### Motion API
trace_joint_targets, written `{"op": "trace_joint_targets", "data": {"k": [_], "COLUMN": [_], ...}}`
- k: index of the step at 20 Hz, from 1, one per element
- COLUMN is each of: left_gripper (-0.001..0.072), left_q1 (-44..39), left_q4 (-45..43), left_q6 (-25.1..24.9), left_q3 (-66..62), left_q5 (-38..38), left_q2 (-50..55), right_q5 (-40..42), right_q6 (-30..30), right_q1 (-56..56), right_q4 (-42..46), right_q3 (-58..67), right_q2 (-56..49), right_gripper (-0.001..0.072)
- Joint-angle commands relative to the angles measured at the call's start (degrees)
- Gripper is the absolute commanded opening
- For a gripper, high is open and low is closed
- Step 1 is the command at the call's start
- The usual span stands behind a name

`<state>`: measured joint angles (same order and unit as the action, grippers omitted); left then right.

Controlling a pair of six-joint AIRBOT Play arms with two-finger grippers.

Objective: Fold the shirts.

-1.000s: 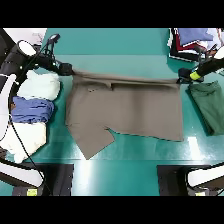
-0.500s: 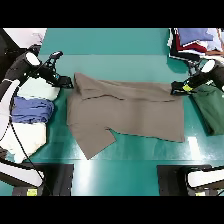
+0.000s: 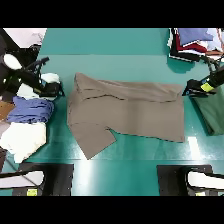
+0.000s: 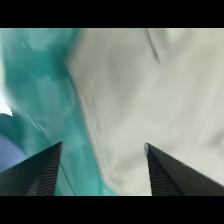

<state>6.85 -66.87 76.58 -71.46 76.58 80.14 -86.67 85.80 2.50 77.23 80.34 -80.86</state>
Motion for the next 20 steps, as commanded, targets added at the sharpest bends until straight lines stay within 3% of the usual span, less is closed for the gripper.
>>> {"op": "trace_joint_targets", "data": {"k": [1,8,13,20], "left_gripper": [0.0605,0.0604,0.0604,0.0604], "left_q1": [0.6,0.6,0.6,-0.7], "left_q4": [0.6,11.1,14.4,16.6], "left_q6": [1.4,0.9,-2.0,-2.0], "left_q3": [16.4,39.5,42.7,42.7], "left_q5": [-1.8,-7.6,-10.5,-13.3], "left_q2": [-10.2,-20.2,-20.3,-20.3], "right_q5": [-0.1,2.2,3.3,3.4], "right_q6": [-0.4,-0.4,-0.9,-0.8], "right_q1": [1.8,1.6,1.6,1.6], "right_q4": [0.2,-2.1,-6.7,-7.2], "right_q3": [-7.2,-13.9,-13.8,-13.8], "right_q2": [6.9,10.9,10.9,10.9], "right_gripper": [0.0420,0.0420,0.0420,0.0420]}}
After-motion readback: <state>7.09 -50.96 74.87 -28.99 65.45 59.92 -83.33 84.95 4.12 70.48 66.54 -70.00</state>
